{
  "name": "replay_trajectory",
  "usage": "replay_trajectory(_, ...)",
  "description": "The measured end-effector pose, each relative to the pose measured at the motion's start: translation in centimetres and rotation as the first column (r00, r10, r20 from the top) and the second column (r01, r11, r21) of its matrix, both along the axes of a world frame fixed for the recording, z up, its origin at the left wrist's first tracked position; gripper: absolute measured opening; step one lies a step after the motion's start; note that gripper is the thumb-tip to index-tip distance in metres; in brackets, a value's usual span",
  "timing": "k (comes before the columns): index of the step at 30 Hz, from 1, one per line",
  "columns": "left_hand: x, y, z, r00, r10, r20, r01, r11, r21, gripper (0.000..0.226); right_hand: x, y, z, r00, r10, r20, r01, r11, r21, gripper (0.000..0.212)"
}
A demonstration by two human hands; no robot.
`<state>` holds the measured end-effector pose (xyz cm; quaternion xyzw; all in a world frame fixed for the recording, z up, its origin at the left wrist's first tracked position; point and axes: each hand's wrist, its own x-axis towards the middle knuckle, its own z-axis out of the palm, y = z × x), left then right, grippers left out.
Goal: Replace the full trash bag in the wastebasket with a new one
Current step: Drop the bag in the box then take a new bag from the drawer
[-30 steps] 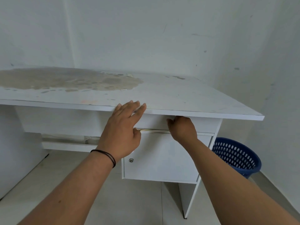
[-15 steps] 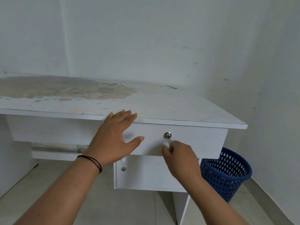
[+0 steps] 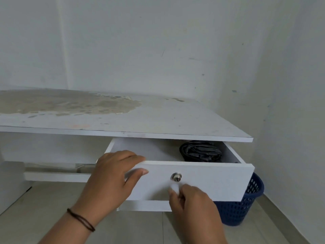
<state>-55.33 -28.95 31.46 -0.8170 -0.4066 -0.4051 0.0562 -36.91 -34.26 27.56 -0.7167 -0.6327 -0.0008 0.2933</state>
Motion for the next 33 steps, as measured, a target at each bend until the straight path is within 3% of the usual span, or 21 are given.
replay_trajectory(6,0.2,-1.1,-1.0,0.999,-0.004,0.049,0.005,0.999,-0.032,0.036,1.5,-1.6,0.3,0.996,0.030,0.079,-0.034,0.998,0.050,0.046)
replay_trajectory(7,0.2,-1.2,-1.2,0.999,0.000,0.047,0.001,0.999,-0.037,0.036,2.1,-1.8,0.4,0.995,0.016,0.101,-0.034,0.984,0.174,0.046)
replay_trajectory(9,0.3,-1.4,-1.5,0.999,0.008,0.041,-0.006,0.999,-0.046,0.037,4.1,-2.1,0.9,0.996,-0.023,0.082,-0.022,0.864,0.503,0.037)
replay_trajectory(10,0.3,-1.5,-1.6,0.999,0.012,0.041,-0.010,0.999,-0.050,0.037,5.2,-2.1,1.2,0.996,-0.059,0.060,0.013,0.816,0.578,0.037)
replay_trajectory(12,0.3,-1.6,-1.7,0.999,0.017,0.048,-0.014,0.998,-0.054,0.037,7.7,-1.9,1.8,0.986,-0.154,0.056,0.102,0.844,0.527,0.051)
replay_trajectory(14,0.3,-1.6,-1.6,0.999,0.017,0.048,-0.014,0.998,-0.058,0.036,9.8,-1.6,1.9,0.970,-0.226,0.092,0.177,0.911,0.372,0.065)
replay_trajectory(17,0.3,-1.5,-1.5,0.999,0.017,0.028,-0.015,0.997,-0.075,0.034,11.0,-1.1,1.5,0.989,-0.148,0.029,0.139,0.969,0.205,0.074)
replay_trajectory(21,0.2,-1.8,-1.3,0.999,0.018,-0.052,-0.026,0.989,-0.149,0.009,11.3,-0.6,1.0,0.996,-0.040,-0.078,0.062,0.950,0.307,0.067)
replay_trajectory(22,0.3,-1.8,-0.9,0.996,0.023,-0.083,-0.038,0.983,-0.180,0.011,11.3,-0.5,0.8,0.995,-0.032,-0.096,0.061,0.946,0.318,0.067)
replay_trajectory(24,1.1,-1.2,0.3,0.992,0.022,-0.125,-0.054,0.967,-0.250,0.035,11.4,-0.4,0.6,0.992,-0.024,-0.126,0.065,0.943,0.326,0.068)
replay_trajectory(26,3.2,-0.2,2.3,0.995,-0.015,-0.097,-0.026,0.914,-0.405,0.054,11.4,-0.4,0.5,0.991,-0.022,-0.132,0.066,0.939,0.338,0.068)
replay_trajectory(30,9.1,3.4,4.8,0.981,-0.037,-0.191,-0.108,0.712,-0.694,0.046,11.4,-0.4,0.4,0.990,-0.035,-0.137,0.079,0.939,0.334,0.067)
replay_trajectory(33,12.0,5.4,4.8,0.996,-0.034,-0.078,-0.053,0.460,-0.887,0.057,11.4,-0.3,0.1,0.989,-0.044,-0.144,0.088,0.945,0.316,0.071)
